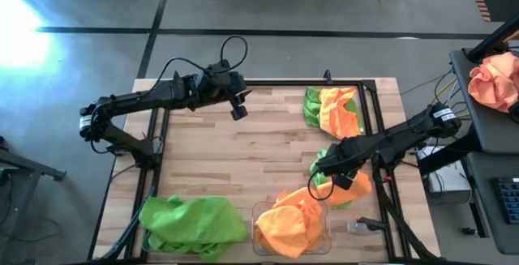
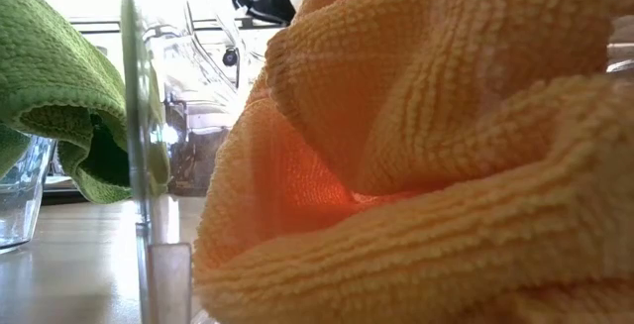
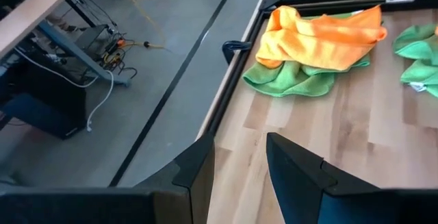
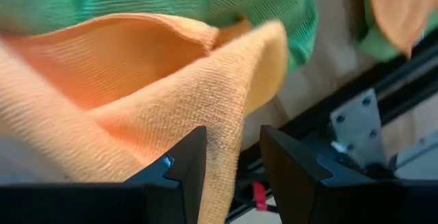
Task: Sort microfiber towel by color & place in baskets
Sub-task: Put the orange towel into the right transparent bin
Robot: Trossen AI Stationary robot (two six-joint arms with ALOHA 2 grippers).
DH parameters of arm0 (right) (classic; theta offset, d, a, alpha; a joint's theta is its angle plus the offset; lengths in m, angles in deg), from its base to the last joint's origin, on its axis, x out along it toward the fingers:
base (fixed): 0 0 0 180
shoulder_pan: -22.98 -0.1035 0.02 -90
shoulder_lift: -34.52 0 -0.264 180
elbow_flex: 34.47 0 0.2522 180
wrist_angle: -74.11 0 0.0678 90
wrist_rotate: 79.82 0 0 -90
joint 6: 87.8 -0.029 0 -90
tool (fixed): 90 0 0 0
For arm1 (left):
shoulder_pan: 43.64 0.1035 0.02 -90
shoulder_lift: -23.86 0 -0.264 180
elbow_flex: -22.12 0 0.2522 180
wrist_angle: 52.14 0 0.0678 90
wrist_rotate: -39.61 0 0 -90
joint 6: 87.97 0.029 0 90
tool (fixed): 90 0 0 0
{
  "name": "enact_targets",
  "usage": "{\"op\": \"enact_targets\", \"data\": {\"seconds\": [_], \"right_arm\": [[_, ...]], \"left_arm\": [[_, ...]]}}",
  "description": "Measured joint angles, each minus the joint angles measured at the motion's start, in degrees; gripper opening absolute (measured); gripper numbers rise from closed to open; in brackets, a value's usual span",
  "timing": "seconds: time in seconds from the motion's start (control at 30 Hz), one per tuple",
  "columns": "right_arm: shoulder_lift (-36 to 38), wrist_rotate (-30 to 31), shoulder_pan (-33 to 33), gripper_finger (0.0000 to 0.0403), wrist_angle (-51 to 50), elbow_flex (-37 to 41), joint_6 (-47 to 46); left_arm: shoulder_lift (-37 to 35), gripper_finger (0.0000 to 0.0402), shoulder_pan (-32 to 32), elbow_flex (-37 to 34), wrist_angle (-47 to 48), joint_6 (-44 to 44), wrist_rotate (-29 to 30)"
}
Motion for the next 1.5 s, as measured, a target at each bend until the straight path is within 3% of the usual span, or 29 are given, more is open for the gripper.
{"op": "enact_targets", "data": {"seconds": [0.6, 0.93, 1.3, 1.5], "right_arm": [[0.0, -5.0, 0.0, 0.0128, 1.3, 1.4, -4.9], [0.0, -10.2, -0.2, 0.009, 6.7, 1.4, -5.8], [0.0, -10.4, -0.2, 0.0013, 8.1, 1.4, -6.0], [0.0, -10.4, -0.2, 0.0009, 8.3, 1.4, -6.0]], "left_arm": [[0.0, 0.0118, 4.3, 0.0, 0.4, 3.1, 0.0], [0.0, 0.0118, 5.7, 0.0, 1.3, 4.4, 0.0], [0.0, 0.0118, 5.6, -0.1, 1.3, 4.4, 0.0], [0.0, 0.0118, 5.6, -0.1, 1.3, 4.4, 0.0]]}}
